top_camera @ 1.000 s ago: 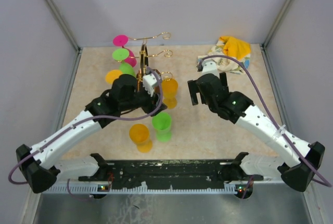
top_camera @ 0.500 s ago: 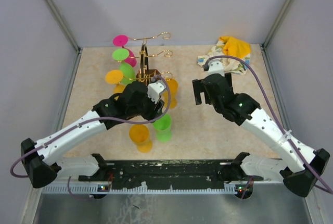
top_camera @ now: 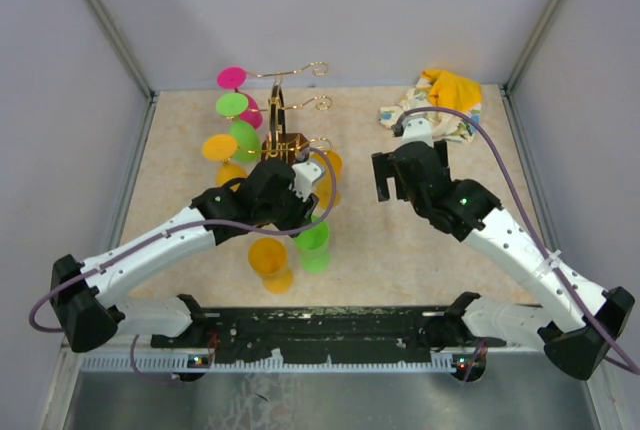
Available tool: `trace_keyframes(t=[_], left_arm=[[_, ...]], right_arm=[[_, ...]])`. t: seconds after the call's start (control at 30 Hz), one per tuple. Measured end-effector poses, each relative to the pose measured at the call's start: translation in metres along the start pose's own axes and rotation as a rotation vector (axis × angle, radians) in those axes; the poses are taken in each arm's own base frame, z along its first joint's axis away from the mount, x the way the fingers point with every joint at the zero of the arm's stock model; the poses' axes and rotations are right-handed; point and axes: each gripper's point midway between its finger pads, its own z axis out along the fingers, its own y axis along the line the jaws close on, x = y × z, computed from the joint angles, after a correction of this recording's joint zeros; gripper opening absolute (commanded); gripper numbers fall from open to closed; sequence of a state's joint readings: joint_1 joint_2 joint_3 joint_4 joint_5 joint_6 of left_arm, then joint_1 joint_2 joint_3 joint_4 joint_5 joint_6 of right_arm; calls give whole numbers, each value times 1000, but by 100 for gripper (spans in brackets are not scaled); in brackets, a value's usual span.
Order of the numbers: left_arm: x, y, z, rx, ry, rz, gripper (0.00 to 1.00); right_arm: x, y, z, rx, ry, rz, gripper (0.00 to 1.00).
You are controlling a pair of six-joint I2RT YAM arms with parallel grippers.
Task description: Place the wine glass upside down on the wine glass rack
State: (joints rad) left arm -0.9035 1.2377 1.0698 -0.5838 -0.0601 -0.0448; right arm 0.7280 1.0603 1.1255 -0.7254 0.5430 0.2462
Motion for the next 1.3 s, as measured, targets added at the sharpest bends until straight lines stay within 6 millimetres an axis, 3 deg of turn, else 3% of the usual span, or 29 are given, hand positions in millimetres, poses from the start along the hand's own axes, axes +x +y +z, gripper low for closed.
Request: trace_keyframes(t=[0.3, 0.47, 0.77, 0.93, 1.13, 1.3], left_arm=[[6, 0, 8, -1, 29, -2, 24], [8, 0, 10, -2, 40, -2, 2], [-5, -11, 4, 58, 4, 7, 0], [-42, -37, -19, 217, -126, 53, 0], [-96, -76, -63, 449, -354, 137, 0], [-149, -80, -104, 457, -583, 204, 0]], right_arm=[[0, 0, 0, -4, 0, -2, 99], [0, -1, 0, -1, 1, -1, 99], [1, -5, 3, -5, 7, 15, 99], [12, -30, 10, 12, 27, 95, 99], [15, -62, 13, 40, 25, 192, 99], [28, -91, 23, 75, 41, 273, 99]])
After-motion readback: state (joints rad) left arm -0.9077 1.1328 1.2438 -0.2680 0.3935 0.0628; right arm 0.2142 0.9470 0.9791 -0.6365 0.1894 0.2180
